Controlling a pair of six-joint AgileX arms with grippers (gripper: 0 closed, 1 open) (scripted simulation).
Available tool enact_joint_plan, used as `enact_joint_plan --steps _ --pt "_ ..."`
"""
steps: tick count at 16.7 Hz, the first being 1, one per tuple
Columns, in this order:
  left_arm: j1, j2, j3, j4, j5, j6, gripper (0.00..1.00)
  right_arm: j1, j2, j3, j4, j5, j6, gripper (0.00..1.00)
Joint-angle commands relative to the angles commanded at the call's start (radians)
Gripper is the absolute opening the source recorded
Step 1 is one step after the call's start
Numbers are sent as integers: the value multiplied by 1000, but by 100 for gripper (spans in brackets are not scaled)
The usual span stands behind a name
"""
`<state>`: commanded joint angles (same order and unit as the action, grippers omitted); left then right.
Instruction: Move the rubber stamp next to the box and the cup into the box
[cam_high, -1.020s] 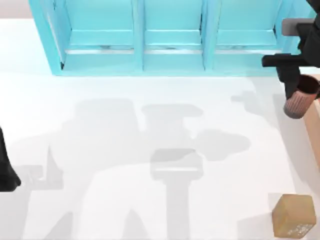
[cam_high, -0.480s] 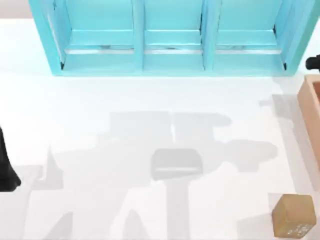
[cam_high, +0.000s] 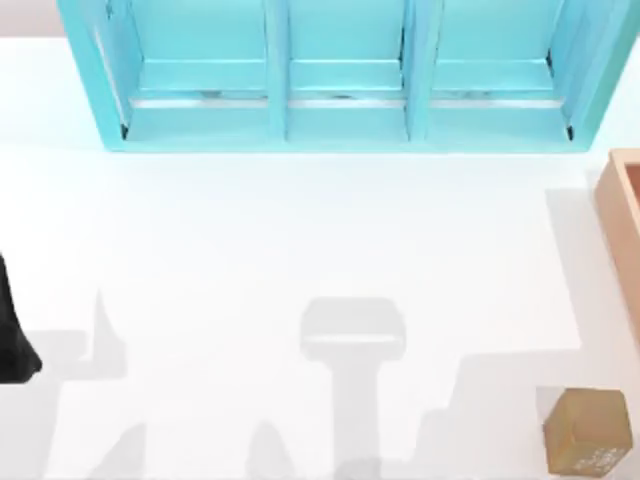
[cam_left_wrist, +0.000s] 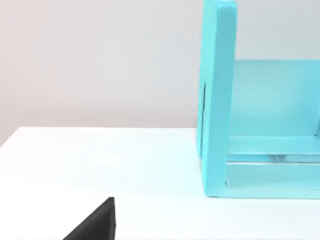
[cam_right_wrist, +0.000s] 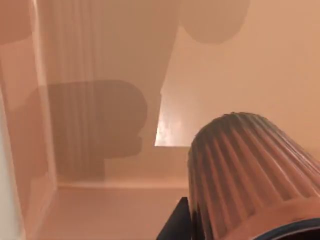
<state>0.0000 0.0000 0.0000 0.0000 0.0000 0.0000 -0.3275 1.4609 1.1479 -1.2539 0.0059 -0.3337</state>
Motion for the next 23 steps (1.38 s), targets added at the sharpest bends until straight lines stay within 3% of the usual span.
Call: enact_joint_plan --steps 3,13,23 --pt "0 0 0 0 0 0 100 -84 -79 -79 32 2 -74 0" --pt "0 0 0 0 0 0 100 -146 -157 -173 92 -36 -96 0" --pt "0 0 0 0 0 0 100 -101 -90 -273 266 -9 -85 0"
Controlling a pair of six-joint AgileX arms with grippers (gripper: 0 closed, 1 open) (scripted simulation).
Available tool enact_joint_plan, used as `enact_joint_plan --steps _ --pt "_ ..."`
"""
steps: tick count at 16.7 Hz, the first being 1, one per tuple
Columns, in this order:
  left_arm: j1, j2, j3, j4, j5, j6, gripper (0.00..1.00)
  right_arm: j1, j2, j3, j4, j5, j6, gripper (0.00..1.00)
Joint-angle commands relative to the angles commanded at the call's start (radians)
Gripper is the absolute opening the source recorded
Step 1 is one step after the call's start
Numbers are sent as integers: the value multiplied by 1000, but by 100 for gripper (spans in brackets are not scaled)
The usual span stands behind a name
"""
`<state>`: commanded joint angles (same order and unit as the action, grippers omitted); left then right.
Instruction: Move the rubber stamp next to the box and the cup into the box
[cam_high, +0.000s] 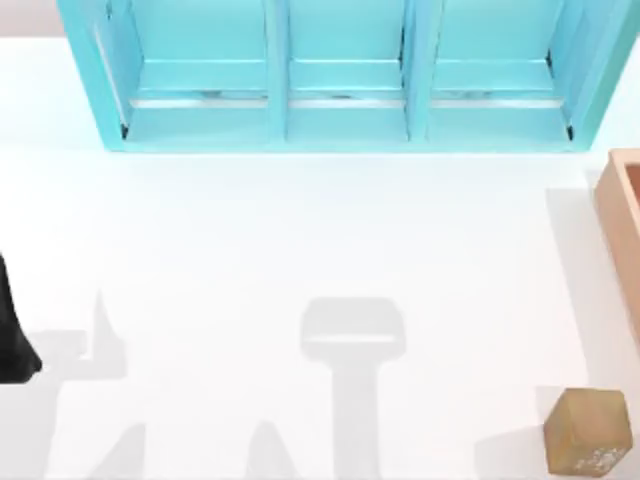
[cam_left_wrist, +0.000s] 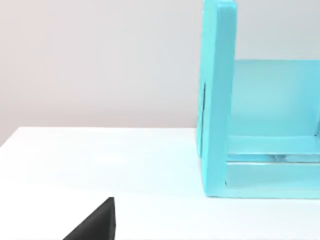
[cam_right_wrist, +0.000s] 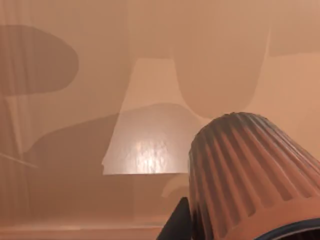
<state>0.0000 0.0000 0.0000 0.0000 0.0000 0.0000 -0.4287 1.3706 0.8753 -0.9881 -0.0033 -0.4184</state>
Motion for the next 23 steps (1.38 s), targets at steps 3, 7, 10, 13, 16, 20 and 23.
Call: enact_joint_plan --steps 3,7,10,13,16,20,23 --pt "0 0 0 0 0 0 100 10 62 -21 41 11 6 0" --pt "0 0 0 0 0 0 100 12 66 -24 45 12 9 0" --pt "0 0 0 0 0 0 100 12 66 -24 45 12 9 23" --pt "0 0 0 0 0 0 100 12 66 -24 45 12 9 45" --pt "0 0 0 0 0 0 100 12 66 -24 45 12 9 68" --pt "0 0 0 0 0 0 100 12 66 -24 45 12 9 98" --pt "0 0 0 0 0 0 100 12 66 -24 45 12 9 100"
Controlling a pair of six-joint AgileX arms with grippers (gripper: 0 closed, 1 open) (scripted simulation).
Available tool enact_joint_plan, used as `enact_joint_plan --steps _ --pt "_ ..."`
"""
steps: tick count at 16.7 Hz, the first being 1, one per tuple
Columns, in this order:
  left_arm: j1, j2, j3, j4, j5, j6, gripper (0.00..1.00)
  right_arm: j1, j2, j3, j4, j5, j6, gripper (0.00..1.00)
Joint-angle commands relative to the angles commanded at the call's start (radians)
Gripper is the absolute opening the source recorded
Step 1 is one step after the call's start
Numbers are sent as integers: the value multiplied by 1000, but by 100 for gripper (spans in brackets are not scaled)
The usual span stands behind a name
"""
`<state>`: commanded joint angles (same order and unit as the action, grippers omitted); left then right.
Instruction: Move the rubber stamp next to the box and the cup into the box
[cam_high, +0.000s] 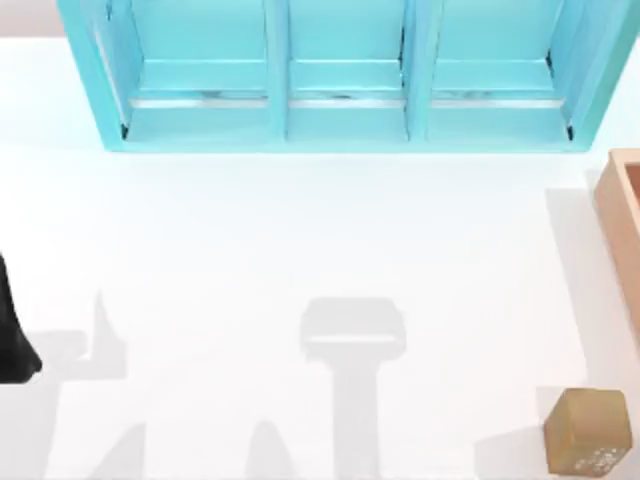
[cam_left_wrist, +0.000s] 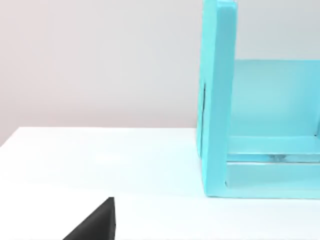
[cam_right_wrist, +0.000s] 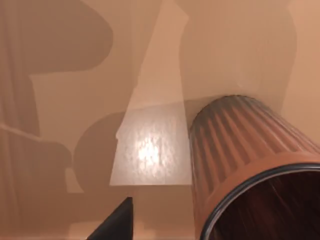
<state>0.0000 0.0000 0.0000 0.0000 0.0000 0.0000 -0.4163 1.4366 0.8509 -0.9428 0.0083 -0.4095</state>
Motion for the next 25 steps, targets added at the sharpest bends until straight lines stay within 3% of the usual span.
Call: enact_joint_plan --steps 8,15,19,25 --pt "0 0 0 0 0 0 100 -6 2 13 -2 -5 -2 100" --pt "0 0 0 0 0 0 100 -24 -18 250 -6 -89 -32 100" --pt "0 0 0 0 0 0 100 -17 -33 355 -134 -88 -31 100" --pt "0 0 0 0 0 0 100 -10 -48 365 -386 -10 -11 100"
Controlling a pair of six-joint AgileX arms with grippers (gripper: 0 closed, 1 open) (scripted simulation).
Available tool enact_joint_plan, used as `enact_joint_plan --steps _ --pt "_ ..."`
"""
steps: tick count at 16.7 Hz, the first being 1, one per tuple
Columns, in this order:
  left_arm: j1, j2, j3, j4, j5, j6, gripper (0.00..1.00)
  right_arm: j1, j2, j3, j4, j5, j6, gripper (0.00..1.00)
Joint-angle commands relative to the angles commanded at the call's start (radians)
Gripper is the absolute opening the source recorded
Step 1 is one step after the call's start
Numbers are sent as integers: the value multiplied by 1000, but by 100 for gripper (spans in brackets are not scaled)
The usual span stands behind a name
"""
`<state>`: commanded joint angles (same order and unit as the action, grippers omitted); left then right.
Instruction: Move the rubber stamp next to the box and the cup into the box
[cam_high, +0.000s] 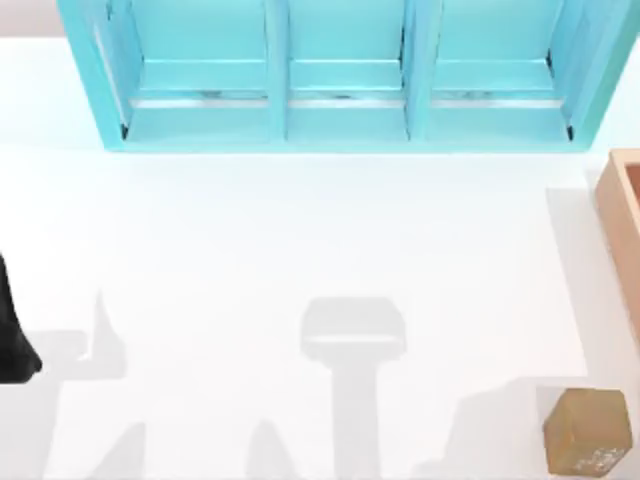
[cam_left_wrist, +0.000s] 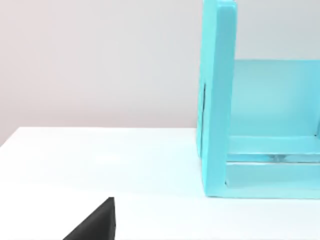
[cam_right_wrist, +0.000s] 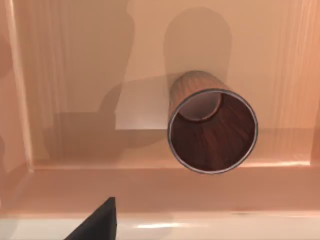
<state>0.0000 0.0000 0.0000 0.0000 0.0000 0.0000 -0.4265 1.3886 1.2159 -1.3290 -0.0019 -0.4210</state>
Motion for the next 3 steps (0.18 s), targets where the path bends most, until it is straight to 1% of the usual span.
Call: enact_joint_plan --steps 3 --pt "0 0 0 0 0 0 100 3 -8 -9 -25 10 5 100"
